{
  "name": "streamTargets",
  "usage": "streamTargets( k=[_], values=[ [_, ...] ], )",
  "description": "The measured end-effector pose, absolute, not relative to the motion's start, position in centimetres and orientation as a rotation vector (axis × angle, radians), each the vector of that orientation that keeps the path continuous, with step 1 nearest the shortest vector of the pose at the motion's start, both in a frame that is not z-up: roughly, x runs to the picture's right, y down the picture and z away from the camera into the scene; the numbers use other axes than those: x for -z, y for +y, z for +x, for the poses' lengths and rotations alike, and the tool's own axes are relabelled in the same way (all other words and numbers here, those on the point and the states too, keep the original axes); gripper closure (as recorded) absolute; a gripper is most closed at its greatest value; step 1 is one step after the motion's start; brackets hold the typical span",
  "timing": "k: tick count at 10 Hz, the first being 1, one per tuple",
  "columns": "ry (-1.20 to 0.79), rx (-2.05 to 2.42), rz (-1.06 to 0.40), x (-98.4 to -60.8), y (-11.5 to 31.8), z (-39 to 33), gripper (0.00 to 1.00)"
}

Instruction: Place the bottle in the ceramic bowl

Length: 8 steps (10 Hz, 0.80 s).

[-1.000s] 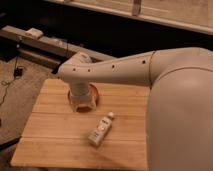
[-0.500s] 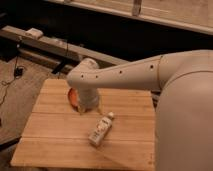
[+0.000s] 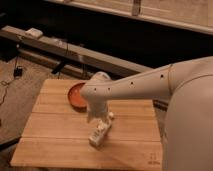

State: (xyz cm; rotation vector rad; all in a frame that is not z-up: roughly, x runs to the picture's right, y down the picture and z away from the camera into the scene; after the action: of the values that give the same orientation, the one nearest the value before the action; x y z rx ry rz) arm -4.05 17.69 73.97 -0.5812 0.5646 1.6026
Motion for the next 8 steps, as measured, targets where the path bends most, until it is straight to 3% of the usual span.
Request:
streamTargets(
  k=[8],
  values=[
    [0.607, -1.619, -0.619, -76.9, 19.5, -2.0, 0.35]
  ],
)
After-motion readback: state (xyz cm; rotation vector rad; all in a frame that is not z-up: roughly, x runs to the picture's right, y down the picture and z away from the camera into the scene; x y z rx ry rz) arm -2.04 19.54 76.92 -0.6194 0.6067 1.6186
